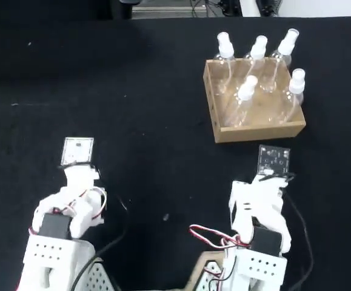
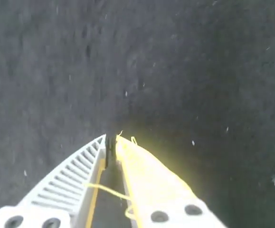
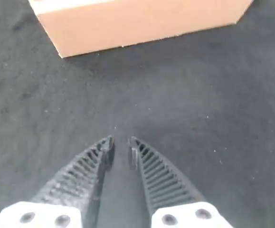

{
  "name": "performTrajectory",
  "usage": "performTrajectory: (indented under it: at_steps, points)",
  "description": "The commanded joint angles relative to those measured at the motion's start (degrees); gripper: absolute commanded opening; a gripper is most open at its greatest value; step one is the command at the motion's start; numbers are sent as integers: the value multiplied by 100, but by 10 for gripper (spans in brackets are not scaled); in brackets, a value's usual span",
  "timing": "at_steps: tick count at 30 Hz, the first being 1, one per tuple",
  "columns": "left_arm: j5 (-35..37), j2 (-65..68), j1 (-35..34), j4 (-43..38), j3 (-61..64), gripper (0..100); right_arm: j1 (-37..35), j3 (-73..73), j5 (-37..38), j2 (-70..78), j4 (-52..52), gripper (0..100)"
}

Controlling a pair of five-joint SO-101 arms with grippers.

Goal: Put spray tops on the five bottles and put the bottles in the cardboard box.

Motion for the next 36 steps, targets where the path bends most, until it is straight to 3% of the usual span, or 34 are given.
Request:
performTrajectory:
  at_steps: [1, 8, 11, 27, 33, 36]
  points:
    - [-114, -712, 31, 79, 154, 29, 105, -31, 35, -541, -18, 11]
    - [-105, -1776, 66, 62, 1191, 29, -18, -470, -53, -532, 721, 11]
    - [-105, -1679, 57, 35, 1200, 29, -18, -567, -360, -532, 747, 11]
    - [-105, -1697, 66, -246, 1218, 29, -9, -22, -316, -532, 158, 11]
    - [-123, -1688, 48, -185, 1218, 30, 18, -22, -316, -532, 1143, 11]
    - [-149, -1688, 22, 255, 1218, 30, 26, -22, -316, -532, 1125, 11]
